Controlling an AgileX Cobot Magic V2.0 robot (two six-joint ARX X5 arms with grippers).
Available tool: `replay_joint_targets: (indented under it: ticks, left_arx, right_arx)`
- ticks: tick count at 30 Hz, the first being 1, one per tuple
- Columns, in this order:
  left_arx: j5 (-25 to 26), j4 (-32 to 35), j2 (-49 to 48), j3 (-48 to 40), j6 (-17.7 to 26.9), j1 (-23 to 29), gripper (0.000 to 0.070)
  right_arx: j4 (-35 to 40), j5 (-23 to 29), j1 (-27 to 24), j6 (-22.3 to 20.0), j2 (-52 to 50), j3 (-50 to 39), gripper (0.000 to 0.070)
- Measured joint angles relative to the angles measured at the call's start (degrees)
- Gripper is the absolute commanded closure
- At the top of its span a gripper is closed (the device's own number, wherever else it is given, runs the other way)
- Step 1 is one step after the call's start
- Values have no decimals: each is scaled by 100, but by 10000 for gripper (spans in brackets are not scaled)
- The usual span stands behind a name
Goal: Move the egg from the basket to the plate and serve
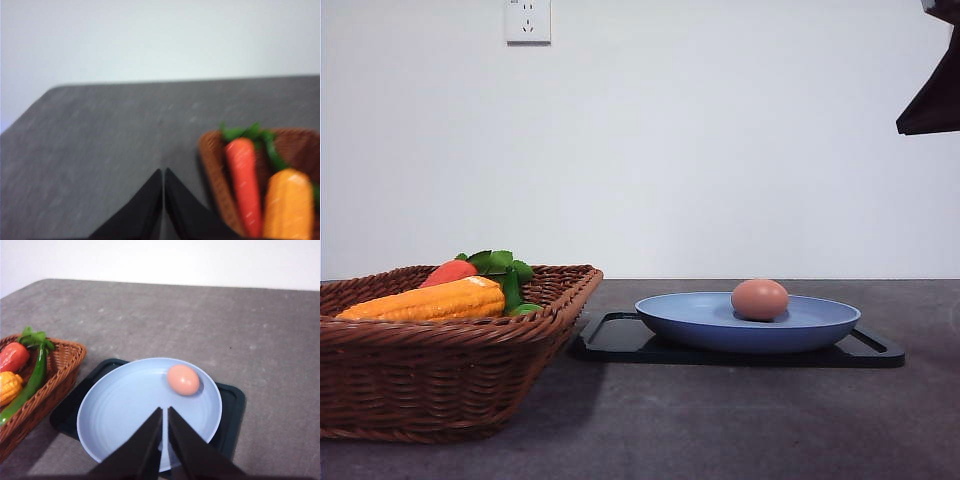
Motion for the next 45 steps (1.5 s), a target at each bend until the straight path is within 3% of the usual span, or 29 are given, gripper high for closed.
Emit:
replay_joint_targets:
  ticks: [9, 32, 37, 41, 45]
  left_arx:
    - [11, 269, -2, -646, -15, 117, 700]
    - [13, 385, 4, -680, -20, 117, 700]
    - [11, 385, 4, -680, -20, 117, 700]
    - [11, 385, 4, -682, -20, 117, 700]
    - [11, 385, 4, -682, -20, 117, 700]
  right_arx:
    - [2, 0, 0, 0, -2, 0, 700]
    - [-60, 9, 2, -6, -68, 0, 700]
    - [-363, 449, -155, -561, -1213, -15, 700]
    - [-393, 470, -508, -1095, -2157, -15, 700]
    - [-435, 474, -967, -1329, -2849, -15, 700]
